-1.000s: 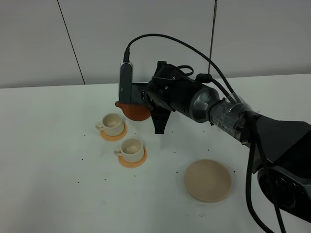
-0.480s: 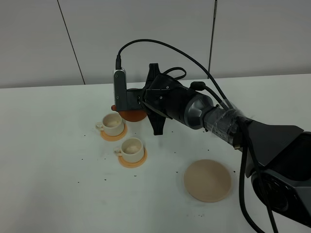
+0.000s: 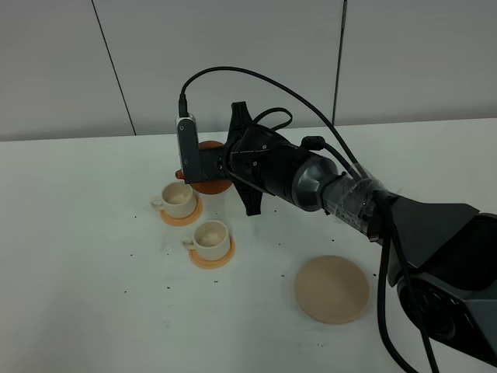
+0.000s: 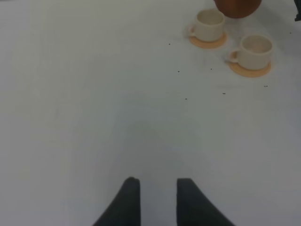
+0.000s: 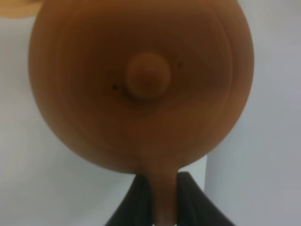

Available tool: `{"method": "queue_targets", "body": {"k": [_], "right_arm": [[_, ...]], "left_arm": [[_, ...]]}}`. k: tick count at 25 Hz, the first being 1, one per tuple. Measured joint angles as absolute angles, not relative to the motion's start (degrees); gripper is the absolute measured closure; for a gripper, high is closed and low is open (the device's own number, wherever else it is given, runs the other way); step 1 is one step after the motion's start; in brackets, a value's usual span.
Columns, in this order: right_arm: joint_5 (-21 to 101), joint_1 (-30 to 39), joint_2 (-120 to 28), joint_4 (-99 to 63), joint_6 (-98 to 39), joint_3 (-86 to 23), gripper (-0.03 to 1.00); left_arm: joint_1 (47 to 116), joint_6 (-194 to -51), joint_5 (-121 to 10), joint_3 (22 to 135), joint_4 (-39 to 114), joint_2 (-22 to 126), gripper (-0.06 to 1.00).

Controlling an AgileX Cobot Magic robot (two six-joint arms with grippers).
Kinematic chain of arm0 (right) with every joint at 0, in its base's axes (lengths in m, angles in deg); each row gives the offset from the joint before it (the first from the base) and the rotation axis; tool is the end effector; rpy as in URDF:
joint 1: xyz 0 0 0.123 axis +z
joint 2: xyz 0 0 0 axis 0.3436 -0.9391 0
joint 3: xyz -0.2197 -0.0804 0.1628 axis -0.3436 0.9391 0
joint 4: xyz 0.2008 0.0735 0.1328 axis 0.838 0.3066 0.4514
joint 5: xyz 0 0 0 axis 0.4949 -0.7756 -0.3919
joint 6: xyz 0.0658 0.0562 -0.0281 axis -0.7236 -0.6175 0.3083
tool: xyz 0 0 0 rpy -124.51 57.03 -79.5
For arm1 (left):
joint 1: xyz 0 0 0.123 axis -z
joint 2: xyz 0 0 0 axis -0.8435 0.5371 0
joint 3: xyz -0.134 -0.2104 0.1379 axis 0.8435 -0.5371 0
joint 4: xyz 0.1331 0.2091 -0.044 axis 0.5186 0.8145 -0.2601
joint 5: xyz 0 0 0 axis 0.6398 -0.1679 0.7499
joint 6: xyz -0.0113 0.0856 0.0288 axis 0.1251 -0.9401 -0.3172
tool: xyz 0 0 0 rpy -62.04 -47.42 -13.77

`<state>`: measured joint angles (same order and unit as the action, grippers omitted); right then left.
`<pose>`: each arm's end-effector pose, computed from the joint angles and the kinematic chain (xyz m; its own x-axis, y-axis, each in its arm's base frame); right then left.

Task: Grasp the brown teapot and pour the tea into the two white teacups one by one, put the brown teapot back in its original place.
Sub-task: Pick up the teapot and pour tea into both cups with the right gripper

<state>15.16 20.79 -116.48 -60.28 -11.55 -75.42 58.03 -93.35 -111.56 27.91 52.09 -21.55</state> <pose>0.4431 0.3460 0.1603 0.2494 -0.9674 -0.0430 -0.6383 -0.1308 -0.7586 -0.0059 0.0017 0.2803 -0.4272 0.0952 -0.8991 0.0327 0.9954 0.0898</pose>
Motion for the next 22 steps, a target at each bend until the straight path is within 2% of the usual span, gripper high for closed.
{"method": "queue_targets", "body": {"k": [22], "right_arm": [[15.51,20.85,-117.01,-65.81,-11.44,-75.42,0.87]], "left_arm": [[58.03,-93.35,-111.56,27.91,52.09,-21.55,0.69]]}}
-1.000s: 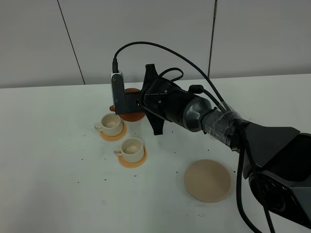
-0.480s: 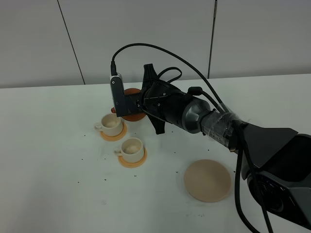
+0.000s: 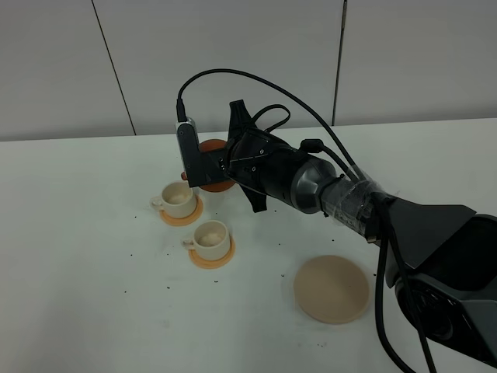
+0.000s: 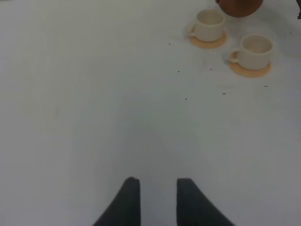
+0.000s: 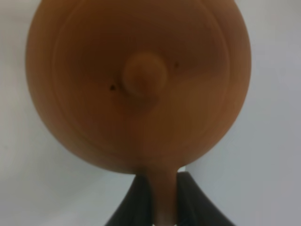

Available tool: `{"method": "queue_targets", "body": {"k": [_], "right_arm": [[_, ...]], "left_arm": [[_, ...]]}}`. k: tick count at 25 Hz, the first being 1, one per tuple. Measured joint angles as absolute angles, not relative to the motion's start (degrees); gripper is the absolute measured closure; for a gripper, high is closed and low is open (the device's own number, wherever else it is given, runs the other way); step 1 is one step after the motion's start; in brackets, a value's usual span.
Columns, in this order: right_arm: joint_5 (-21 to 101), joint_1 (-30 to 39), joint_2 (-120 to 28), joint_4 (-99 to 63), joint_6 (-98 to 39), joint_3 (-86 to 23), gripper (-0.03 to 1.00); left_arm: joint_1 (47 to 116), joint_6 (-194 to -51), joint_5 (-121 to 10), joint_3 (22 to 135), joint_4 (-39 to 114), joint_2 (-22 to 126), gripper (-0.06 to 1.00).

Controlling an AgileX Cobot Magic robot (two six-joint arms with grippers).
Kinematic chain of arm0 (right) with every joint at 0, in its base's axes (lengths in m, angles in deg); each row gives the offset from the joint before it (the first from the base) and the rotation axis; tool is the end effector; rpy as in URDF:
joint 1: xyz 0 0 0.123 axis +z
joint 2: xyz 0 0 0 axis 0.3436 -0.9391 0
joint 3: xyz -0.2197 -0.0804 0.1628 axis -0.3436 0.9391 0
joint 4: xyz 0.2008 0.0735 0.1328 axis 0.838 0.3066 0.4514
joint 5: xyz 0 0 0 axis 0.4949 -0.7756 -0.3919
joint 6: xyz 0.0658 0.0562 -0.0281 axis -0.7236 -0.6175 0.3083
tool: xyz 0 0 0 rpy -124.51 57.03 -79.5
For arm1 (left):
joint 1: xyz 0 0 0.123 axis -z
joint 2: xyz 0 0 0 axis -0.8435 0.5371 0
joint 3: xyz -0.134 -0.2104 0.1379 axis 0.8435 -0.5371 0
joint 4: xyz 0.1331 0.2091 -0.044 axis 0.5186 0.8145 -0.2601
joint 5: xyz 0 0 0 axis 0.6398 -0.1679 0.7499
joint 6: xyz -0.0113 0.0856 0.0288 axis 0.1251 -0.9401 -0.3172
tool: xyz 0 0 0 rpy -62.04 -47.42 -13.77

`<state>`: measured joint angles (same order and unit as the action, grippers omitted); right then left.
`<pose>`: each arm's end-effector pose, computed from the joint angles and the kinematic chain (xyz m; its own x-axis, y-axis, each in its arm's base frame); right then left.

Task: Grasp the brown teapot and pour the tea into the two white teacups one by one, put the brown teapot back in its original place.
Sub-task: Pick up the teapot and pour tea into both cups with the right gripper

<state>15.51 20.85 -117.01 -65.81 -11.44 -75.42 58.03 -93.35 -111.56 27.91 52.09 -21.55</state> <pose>0.4462 0.3447 0.1582 0.2783 -0.9595 0.0438 -0.5887 -0.2064 -0.7815 -0.0059 0.0017 0.2803 -0.4272 0.0952 -0.8991 0.0327 0.9954 0.0898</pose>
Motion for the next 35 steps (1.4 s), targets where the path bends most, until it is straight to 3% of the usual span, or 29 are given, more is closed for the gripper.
{"method": "queue_targets", "body": {"k": [35], "right_arm": [[15.44,23.11,-117.01,-75.69,-10.03,-75.42,0.87]], "left_arm": [[58.03,-93.35,-111.56,27.91,52.09,-21.55,0.69]]}}
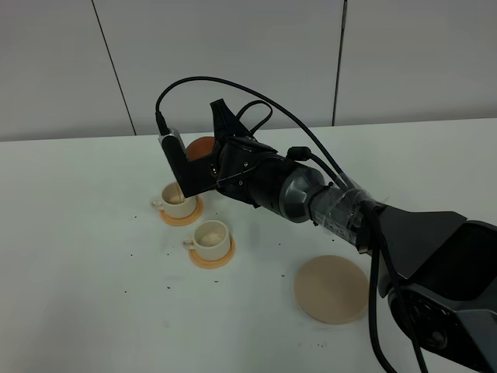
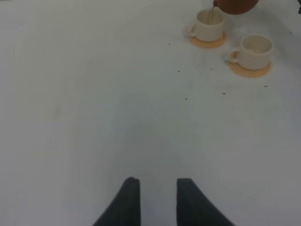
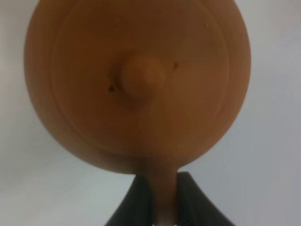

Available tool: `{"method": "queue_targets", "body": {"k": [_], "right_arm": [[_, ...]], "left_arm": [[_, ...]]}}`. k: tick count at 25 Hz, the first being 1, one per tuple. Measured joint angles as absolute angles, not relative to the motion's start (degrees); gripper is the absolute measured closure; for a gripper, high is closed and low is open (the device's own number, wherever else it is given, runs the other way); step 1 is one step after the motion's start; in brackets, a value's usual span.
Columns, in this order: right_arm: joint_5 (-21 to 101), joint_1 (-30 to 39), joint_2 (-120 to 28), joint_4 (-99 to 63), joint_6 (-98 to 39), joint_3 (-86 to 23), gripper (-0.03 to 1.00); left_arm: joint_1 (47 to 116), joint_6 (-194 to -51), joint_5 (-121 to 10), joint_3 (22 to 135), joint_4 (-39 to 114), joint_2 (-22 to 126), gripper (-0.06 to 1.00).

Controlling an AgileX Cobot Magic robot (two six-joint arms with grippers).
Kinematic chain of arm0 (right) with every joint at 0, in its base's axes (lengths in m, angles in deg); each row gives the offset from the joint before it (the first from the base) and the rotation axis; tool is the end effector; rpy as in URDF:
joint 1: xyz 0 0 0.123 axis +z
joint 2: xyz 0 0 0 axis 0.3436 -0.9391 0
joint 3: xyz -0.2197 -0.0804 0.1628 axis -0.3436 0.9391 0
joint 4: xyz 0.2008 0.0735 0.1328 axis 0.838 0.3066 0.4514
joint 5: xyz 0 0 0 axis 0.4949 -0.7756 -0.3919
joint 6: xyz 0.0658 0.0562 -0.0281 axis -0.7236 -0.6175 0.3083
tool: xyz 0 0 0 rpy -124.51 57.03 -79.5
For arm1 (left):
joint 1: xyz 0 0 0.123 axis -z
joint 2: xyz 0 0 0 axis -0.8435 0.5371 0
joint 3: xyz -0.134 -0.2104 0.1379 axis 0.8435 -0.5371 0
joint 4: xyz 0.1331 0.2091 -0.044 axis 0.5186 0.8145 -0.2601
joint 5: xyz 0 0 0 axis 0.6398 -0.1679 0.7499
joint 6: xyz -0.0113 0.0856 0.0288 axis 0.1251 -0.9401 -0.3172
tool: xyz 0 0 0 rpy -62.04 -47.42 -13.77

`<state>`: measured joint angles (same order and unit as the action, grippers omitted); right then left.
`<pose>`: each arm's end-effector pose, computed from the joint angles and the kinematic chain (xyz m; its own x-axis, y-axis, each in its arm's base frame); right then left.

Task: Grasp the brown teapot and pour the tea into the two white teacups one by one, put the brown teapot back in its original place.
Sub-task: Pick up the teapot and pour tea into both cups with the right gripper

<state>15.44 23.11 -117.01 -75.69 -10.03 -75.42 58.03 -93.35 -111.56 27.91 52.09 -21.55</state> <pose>0.4376 0.3585 0.1641 0.3542 -0.9100 0.2155 -0.4686 -0.3722 -0.8012 -0.0059 0.0017 0.2803 -0.4272 0.0952 -0.8991 0.0327 0.9954 0.0898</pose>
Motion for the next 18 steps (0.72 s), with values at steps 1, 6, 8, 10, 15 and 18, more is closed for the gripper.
{"method": "queue_targets", "body": {"k": [1,6,8,10,15,18], "right_arm": [[15.44,23.11,-117.01,-75.74,-9.96,-75.42,0.87],[15.44,23.11,-117.01,-76.57,-9.9,-75.42,0.87],[15.39,23.11,-117.01,-77.07,-9.9,-75.42,0.87],[15.39,23.11,-117.01,-77.26,-9.9,-75.42,0.87],[15.32,23.11,-117.01,-77.46,-9.14,-75.42,0.87],[15.32,23.11,-117.01,-77.56,-8.59,-75.42,0.87]], "left_arm": [[58.03,-93.35,-111.56,27.91,52.09,-21.55,0.69],[58.03,-93.35,-111.56,27.91,52.09,-21.55,0.69],[58.03,-93.35,-111.56,27.91,52.09,-21.55,0.69],[58.03,-93.35,-111.56,27.91,52.09,-21.55,0.69],[58.03,-93.35,-111.56,27.91,52.09,-21.55,0.69],[58.03,-93.35,-111.56,27.91,52.09,-21.55,0.69]]}}
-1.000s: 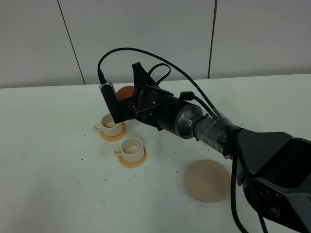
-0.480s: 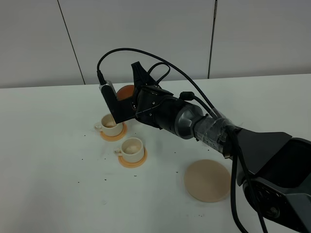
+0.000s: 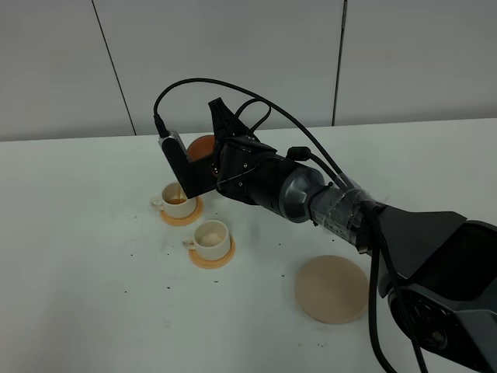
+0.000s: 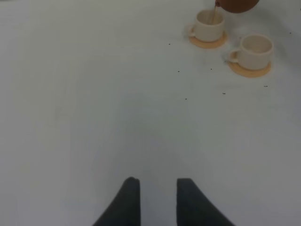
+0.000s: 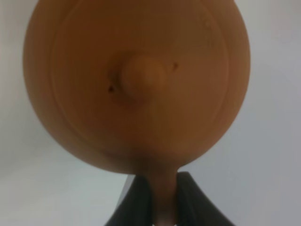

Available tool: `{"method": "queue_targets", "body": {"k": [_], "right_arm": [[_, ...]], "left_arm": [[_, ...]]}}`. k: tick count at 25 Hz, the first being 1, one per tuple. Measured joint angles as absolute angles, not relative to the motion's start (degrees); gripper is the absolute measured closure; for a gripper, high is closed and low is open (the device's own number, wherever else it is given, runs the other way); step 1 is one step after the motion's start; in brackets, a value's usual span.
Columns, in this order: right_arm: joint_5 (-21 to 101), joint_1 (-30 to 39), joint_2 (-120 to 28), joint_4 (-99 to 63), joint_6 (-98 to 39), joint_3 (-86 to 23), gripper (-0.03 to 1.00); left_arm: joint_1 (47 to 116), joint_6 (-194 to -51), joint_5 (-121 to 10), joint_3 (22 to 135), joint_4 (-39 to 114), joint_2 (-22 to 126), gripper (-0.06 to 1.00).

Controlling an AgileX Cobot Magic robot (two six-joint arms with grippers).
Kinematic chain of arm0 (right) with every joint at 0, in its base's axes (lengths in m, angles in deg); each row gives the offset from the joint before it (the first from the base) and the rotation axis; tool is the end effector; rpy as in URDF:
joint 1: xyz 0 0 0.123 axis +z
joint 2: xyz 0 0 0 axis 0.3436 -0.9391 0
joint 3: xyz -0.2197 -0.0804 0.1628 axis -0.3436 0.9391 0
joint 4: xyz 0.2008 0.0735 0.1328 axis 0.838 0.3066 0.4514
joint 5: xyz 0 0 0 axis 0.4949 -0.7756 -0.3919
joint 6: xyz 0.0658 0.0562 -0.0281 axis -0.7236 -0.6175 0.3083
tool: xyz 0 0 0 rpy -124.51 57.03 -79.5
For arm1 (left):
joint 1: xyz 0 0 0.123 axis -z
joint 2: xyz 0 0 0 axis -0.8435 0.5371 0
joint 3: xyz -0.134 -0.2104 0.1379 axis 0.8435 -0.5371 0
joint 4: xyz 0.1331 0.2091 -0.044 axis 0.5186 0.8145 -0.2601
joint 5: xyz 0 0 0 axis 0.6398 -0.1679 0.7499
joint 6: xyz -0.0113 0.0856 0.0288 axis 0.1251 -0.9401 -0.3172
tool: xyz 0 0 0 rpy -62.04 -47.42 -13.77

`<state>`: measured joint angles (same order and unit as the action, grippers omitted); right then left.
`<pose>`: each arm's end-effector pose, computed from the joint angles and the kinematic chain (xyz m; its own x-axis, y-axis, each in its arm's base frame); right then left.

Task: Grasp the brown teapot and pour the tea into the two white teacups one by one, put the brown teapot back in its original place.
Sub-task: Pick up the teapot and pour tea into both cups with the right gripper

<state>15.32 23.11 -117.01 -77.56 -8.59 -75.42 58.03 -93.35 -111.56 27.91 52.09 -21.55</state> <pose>0.4385 0.3578 0.1652 0.3667 -0.8918 0.2650 -0.4401 -0.4172 -0.7951 -0.0059 0.0017 0.2803 -0.4272 0.0952 -0.8991 0.0327 0.9954 0.0898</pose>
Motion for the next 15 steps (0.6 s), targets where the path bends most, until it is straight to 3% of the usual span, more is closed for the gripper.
{"method": "queue_targets", "body": {"k": [15], "right_arm": [[15.53,23.22,-117.01,-80.39,-8.51,-75.42,0.87]], "left_arm": [[58.03,-93.35,-111.56,27.91,52.09,-21.55,0.69]]}}
